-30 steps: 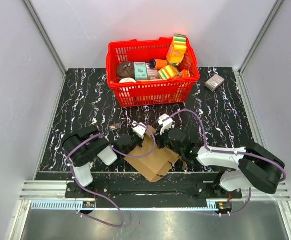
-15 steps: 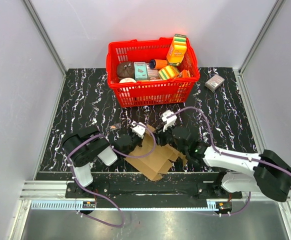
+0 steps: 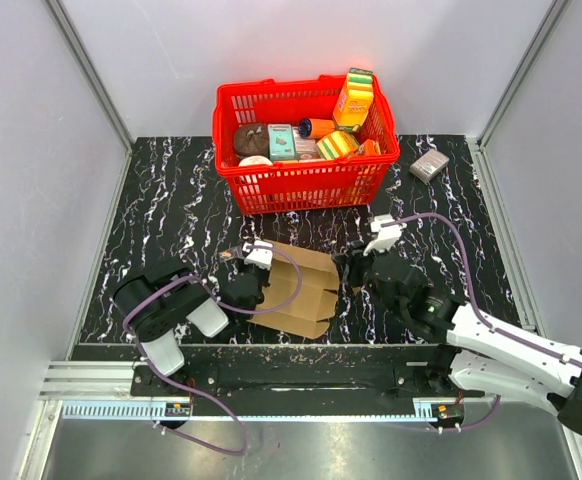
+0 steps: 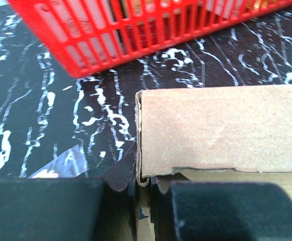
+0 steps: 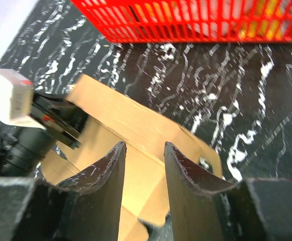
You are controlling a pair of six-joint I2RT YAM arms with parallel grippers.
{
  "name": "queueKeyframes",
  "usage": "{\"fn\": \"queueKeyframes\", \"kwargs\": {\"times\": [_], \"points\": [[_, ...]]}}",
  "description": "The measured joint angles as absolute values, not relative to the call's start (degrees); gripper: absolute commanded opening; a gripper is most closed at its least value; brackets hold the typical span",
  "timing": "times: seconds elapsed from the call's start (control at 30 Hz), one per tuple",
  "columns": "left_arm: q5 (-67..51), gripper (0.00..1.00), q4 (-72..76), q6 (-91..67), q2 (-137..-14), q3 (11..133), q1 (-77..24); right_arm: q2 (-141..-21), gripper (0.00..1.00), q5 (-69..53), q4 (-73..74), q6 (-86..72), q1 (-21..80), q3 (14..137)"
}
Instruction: Fold the paper box
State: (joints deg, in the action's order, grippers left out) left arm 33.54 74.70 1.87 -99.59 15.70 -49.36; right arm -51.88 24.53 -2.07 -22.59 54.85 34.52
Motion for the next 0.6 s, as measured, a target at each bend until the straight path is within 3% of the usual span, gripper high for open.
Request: {"fn": "queueKeyframes", "kwargs": {"times": [0.4, 0.6], "points": [[55.48, 0.01, 74.46, 1.43, -97.43, 16.05, -53.06, -47.13, 0.39, 28.51, 13.26, -36.99, 54.76, 32.62], [56.6, 0.15, 73.71, -2.61, -95.31, 16.12, -53.93, -51.27, 0.41, 28.84, 13.02, -39.0, 54.74, 31.83]]}}
